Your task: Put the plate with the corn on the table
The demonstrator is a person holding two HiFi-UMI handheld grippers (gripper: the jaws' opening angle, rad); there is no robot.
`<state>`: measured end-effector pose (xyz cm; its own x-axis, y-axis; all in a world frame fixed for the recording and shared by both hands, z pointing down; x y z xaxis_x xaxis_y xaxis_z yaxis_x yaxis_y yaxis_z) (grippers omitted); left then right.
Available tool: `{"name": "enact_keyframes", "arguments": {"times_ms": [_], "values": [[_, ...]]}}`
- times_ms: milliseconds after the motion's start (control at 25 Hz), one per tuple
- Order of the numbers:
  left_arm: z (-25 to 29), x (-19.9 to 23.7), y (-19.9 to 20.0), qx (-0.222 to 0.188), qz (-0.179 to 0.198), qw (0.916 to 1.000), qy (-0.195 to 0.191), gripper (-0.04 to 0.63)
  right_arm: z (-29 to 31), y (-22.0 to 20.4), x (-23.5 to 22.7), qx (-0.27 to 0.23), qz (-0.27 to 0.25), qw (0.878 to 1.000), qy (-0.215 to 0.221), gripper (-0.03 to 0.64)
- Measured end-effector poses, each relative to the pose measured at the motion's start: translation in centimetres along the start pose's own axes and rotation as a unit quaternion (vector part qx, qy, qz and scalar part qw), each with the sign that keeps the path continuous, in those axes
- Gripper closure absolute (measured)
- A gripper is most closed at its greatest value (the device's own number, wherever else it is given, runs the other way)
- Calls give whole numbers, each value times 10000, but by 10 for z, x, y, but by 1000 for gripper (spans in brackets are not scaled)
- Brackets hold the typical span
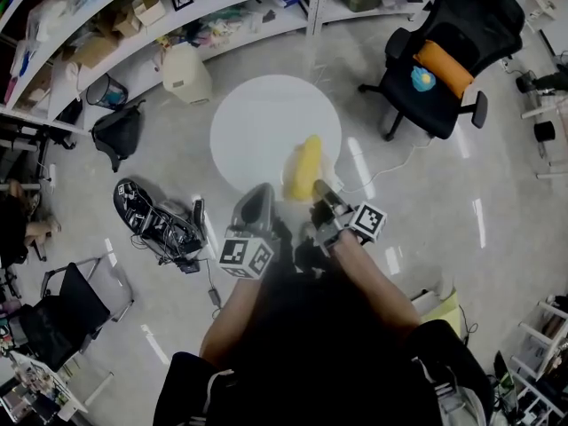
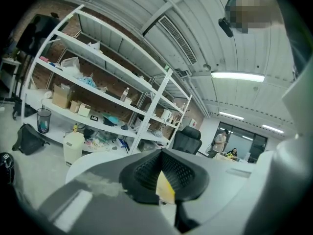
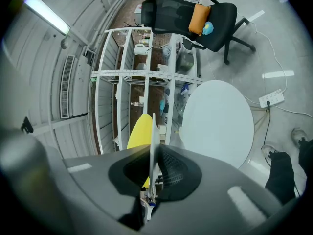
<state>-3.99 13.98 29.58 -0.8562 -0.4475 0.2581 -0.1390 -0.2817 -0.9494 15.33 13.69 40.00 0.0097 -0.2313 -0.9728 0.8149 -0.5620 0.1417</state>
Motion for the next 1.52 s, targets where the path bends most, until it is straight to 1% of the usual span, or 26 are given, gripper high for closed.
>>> {"name": "enact_keyframes", "arguments": {"times_ms": [320,600,760,1000,1520], "values": [[19,26,-2,51,18,10000,24,591,23,5,-6,-30,8,10000,-43,586],[30,41,-8,134,-71,9999,54,591,37,9,-14,-48,60,9999,-78,586],[38,46,-13,155,-81,9998,39,591,44,14,-20,-39,-38,9999,-84,586],[54,58,-27,250,-225,9994,30,591,54,25,-34,-51,-25,9999,-119,586],[88,71,-61,395,-126,9991,91,591,79,49,-62,72,93,9999,0,586]]}}
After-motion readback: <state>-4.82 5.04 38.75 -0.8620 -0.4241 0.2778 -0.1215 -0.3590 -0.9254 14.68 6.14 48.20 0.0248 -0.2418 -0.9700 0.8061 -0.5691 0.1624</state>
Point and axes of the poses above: the fingertips, and each gripper's own axes: z forward along the fingers, x to its left, y out of its top, the point moved 5 cm from there along -z, backward along the fingers, and after that the axes turned 11 degrees about z, right-handed, at the moved point
